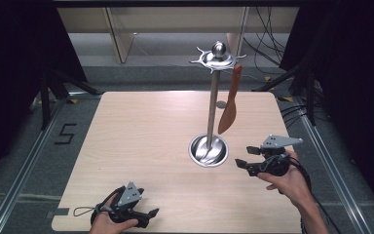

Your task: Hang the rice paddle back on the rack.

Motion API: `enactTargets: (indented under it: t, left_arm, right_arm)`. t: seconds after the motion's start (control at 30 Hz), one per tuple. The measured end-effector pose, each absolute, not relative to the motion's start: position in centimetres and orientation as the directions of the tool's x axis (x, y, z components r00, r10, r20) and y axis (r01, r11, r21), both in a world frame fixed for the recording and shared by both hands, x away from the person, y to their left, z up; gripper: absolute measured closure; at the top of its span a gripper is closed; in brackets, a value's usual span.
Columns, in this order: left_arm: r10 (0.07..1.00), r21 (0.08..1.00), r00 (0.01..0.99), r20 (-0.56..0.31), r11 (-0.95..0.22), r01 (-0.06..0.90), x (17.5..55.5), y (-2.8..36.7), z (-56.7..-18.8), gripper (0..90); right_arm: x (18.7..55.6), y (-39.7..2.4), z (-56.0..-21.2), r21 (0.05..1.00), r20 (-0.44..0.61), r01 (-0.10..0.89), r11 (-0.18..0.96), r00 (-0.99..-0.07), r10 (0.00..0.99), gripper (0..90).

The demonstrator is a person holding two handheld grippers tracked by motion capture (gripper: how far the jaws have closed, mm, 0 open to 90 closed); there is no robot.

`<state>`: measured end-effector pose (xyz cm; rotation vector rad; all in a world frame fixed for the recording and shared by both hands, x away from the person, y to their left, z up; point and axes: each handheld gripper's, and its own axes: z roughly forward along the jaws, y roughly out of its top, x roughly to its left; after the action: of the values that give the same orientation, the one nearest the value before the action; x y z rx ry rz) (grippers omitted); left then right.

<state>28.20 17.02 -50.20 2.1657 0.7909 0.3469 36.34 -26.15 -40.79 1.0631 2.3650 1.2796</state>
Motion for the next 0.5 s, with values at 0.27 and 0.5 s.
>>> enactTargets:
  t: [0.27, 0.5]
  left_arm:
    - [0.657, 0.756, 0.754, -0.024, -0.482, 0.443, 28.2, 17.0, -50.3, 15.8]
    - [0.651, 0.761, 0.758, -0.02, -0.482, 0.434, 28.0, 17.1, -50.3, 15.8]
  right_arm:
    - [36.4, -26.3, -41.6, 0.792, 0.115, 0.486, 0.369, -0.712, 0.693, 32.8]
    - [36.0, -26.9, -42.2, 0.792, 0.091, 0.475, 0.384, -0.713, 0.695, 32.6]
